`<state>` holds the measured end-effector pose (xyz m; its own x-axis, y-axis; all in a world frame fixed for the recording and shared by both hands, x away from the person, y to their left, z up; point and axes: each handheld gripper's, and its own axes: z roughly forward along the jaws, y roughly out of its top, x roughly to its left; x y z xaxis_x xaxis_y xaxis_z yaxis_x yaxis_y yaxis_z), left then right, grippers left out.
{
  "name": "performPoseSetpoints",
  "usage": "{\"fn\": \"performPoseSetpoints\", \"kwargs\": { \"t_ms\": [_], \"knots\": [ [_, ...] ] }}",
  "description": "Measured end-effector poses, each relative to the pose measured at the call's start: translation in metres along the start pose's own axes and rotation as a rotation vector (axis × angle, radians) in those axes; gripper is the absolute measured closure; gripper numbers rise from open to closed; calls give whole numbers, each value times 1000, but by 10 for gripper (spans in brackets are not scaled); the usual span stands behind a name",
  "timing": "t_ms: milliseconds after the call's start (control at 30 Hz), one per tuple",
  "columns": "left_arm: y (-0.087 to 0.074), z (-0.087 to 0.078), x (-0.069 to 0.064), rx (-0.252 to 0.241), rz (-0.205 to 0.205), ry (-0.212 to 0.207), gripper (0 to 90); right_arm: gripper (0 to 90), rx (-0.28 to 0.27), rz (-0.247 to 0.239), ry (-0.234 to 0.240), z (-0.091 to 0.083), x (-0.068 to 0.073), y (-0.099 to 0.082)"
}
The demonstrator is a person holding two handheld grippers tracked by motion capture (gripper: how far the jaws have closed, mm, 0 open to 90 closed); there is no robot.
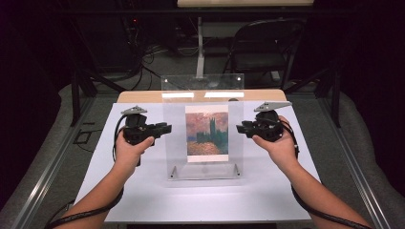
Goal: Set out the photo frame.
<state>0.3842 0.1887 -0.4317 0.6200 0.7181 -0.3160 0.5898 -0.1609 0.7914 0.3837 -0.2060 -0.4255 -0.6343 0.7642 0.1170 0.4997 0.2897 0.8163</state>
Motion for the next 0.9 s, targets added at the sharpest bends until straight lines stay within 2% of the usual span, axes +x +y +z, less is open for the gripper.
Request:
{"fn": "performPoseSetpoints", "kwargs": {
  "t_ms": [200,533,667,900],
  "knots": [
    [-6,-7,-8,-15,-13,1,714,703,-18,3,14,-8,5,-5],
    [-18,-19,-21,-38,40,7,715,721,-45,4,16,-22,17,-15],
    [-27,-24,-27,-62,43,-8,714,724,-57,-25,16,-29,23,-21],
    [-43,-33,-38,-95,72,-16,706,727,-93,-33,32,-39,32,-35]
  ]
}}
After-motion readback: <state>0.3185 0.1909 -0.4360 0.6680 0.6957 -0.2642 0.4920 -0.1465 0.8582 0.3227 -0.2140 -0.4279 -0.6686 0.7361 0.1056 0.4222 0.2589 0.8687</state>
